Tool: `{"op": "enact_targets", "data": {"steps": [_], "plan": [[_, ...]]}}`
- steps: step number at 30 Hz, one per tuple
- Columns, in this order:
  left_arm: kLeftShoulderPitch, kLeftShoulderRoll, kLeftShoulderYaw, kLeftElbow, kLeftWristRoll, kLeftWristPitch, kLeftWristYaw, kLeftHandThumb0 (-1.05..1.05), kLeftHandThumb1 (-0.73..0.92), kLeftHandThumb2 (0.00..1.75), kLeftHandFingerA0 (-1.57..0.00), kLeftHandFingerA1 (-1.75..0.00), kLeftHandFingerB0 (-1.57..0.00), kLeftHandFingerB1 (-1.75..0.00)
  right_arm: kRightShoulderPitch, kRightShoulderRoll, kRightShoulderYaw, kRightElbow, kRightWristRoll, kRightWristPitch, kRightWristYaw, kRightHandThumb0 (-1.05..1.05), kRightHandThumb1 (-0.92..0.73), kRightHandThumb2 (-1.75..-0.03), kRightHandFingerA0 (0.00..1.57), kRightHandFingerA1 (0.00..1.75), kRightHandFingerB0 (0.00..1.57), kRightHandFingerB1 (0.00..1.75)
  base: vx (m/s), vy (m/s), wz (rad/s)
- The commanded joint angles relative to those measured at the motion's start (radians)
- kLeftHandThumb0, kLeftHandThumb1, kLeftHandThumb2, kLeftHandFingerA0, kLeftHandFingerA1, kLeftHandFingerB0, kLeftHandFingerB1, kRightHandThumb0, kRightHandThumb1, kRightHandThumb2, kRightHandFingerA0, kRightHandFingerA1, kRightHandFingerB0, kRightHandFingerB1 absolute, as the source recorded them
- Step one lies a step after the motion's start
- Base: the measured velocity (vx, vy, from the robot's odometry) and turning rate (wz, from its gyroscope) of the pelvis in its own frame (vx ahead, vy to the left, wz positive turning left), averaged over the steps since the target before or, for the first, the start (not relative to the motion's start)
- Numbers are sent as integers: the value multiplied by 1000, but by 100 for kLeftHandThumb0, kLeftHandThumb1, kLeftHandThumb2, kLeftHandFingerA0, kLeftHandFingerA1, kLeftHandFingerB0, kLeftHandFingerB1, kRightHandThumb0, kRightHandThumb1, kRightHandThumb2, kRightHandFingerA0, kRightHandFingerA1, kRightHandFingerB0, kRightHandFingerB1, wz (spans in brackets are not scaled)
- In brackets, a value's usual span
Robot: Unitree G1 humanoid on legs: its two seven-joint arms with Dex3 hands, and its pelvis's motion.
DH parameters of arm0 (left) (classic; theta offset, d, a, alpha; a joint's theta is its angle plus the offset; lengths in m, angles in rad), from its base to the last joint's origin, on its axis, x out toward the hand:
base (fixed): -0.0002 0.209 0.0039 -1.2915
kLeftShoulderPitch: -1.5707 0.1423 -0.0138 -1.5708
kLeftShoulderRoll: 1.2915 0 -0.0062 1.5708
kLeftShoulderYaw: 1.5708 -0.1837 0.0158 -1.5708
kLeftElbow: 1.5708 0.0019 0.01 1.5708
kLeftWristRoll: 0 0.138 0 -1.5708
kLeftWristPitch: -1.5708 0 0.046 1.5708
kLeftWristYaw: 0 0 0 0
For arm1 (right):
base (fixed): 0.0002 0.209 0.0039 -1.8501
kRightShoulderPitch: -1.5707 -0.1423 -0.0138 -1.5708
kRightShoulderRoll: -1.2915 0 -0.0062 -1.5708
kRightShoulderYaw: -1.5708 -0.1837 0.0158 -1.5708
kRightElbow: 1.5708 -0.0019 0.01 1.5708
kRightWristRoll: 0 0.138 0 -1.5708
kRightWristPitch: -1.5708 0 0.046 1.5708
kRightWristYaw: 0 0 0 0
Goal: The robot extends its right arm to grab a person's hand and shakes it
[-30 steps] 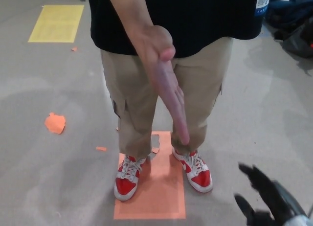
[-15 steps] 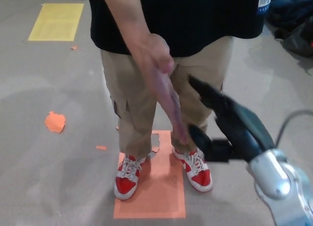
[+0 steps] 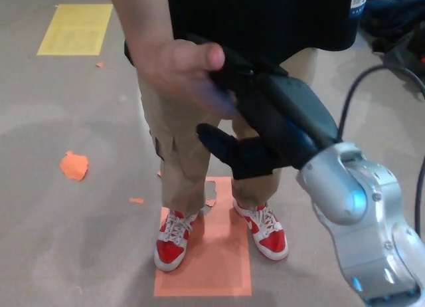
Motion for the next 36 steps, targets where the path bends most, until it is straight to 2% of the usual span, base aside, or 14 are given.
{"op": "enact_targets", "data": {"steps": [1, 4, 5, 6, 8, 9, 14, 15, 17, 18, 20, 21, 24, 36], "plan": [[-12, 28, 29, 30, -24, -11, -36, -53, 83, 65, -31, -32, -30, -32, -101, 42, 70, 64, -133, 315, 192, -99, -75, -114, 1, 33, 0, 13, 0, 0, 0], [-30, 21, 34, 23, -24, -2, -24, -50, 83, 65, -26, -30, -27, -32, -184, 14, 88, 207, -145, 314, 214, -98, -74, -115, 1, 31, 0, 10, 0, 0, 0], [-28, 21, 38, 22, -28, -9, -24, -25, 60, 109, -10, -50, -10, -50, -208, 10, 93, 247, -145, 317, 224, -98, -73, -105, 7, 33, 0, 1, 0, 0, 0], [-20, 21, 48, 19, -37, -23, -27, -46, 83, 66, -28, -31, -28, -32, -246, 8, 103, 317, -141, 325, 235, -99, -73, -107, 7, 33, 0, 1, 0, 0, 0], [-14, 19, 55, 16, -40, -24, -28, -46, 83, 66, -28, -31, -28, -32, -268, 8, 109, 360, -134, 328, 232, -99, -73, -107, 7, 33, 0, 1, 0, 0, 0], [-6, 19, 49, 12, -29, -14, -20, -50, 80, 64, -28, -32, -29, -32, -305, 26, 112, 458, -129, 326, 200, -85, -82, -64, 17, 40, 0, 0, 0, 0, 0], [-12, 20, 56, 37, -25, -35, -31, -50, 82, 65, -32, -32, -32, -32, -412, 86, 92, 762, -117, 242, -31, -43, -77, -63, 63, 49, 11, 25, 0, 0, 0], [-18, 20, 55, 37, -21, -31, -25, -50, 82, 65, -32, -33, -32, -33, -431, 90, 83, 834, -105, 177, -105, -30, -73, -62, 81, 94, 19, 33, 0, 0, 0], [-14, 17, 53, 37, -19, -33, -18, -49, 82, 65, -33, -33, -32, -33, -442, 94, 79, 885, -97, 136, -150, -22, -50, -94, 90, 108, 11, 48, 0, 0, 0], [-13, 13, 42, 37, -7, -33, -11, -50, 83, 65, -33, -33, -31, -32, -437, 91, 79, 896, -95, 119, -168, -22, -66, -61, 82, 140, 27, 37, 0, 0, 0], [-17, 8, 38, 37, -4, -36, -11, -49, 83, 65, -33, -33, -31, -33, -438, 84, 77, 912, -92, 95, -188, -22, -65, -59, 78, 135, 34, 38, 0, 0, 0], [-15, 11, 37, 40, -2, -35, -14, -49, 83, 65, -32, -32, -30, -32, -422, 87, 67, 904, -77, 88, -188, -24, -64, -58, 82, 71, 61, 48, 0, 0, 0], [-28, 14, 39, 46, -2, -36, -19, -50, 83, 65, -32, -32, -30, -32, -407, 87, 32, 908, -45, 24, -239, -21, -65, -58, 78, 64, 69, 51, 0, 0, 0], [-32, 16, 46, 42, -4, -21, -20, -54, 80, 66, -29, -32, -30, -32, -287, 100, -81, 119, -57, 98, -123, -15, -78, -63, 91, 118, 64, 47, 0, 0, 0]]}}
